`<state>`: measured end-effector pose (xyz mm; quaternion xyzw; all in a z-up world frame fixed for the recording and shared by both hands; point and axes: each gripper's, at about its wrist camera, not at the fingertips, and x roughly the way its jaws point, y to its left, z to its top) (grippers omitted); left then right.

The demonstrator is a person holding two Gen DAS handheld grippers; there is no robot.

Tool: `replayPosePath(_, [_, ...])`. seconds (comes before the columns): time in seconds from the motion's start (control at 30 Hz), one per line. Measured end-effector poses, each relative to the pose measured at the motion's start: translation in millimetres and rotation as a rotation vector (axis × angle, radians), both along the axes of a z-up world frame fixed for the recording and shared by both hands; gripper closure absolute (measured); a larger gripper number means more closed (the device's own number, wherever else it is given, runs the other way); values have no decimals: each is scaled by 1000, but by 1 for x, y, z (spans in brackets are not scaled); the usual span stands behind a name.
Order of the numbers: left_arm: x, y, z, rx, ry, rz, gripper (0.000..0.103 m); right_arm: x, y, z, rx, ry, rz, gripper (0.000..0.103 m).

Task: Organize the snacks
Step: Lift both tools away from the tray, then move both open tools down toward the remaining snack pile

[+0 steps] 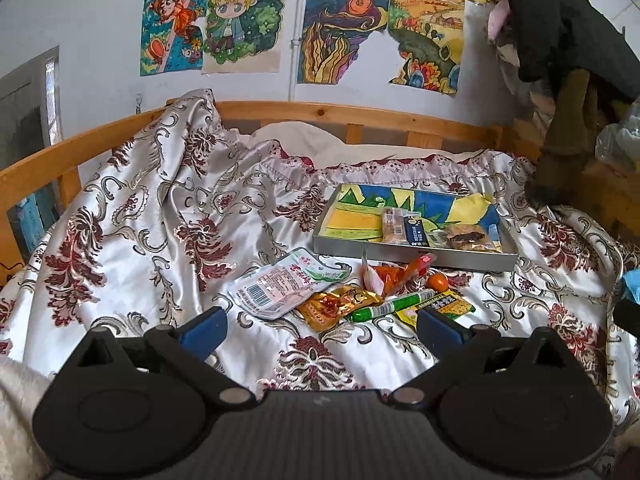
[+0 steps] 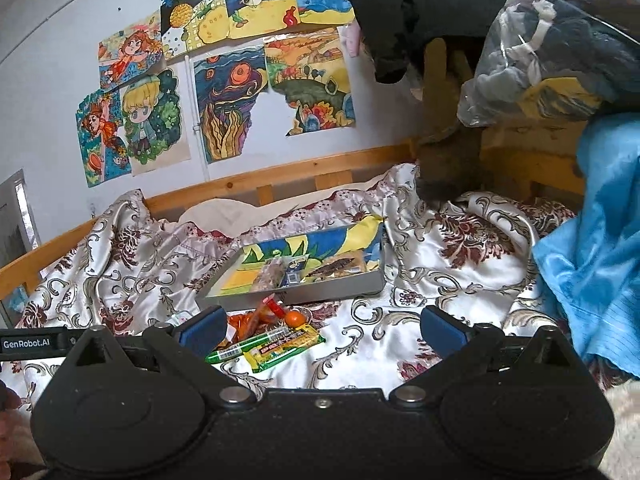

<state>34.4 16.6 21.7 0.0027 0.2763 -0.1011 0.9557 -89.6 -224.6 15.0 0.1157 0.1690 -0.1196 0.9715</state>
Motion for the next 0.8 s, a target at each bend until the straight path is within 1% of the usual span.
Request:
replayPosePath(0.23, [-8, -3, 2, 35, -18, -12, 0, -3, 3, 1, 3, 7, 14, 1])
replayPosePath(0.43, [-13, -1, 3, 40, -27, -13, 0, -3, 10, -2, -36, 30, 18, 1])
replayPosePath(0.53, [-11, -3, 2, 57, -13, -9, 0, 0, 13, -3, -53, 45, 35, 1])
replayPosePath(0.67, [-3, -5, 3, 76, 9, 6, 0, 8, 10, -3, -41, 67, 54, 1])
replayPosePath(0.8, [10, -2, 3, 65, 61, 13, 0, 26, 8, -1, -34, 110, 89, 1])
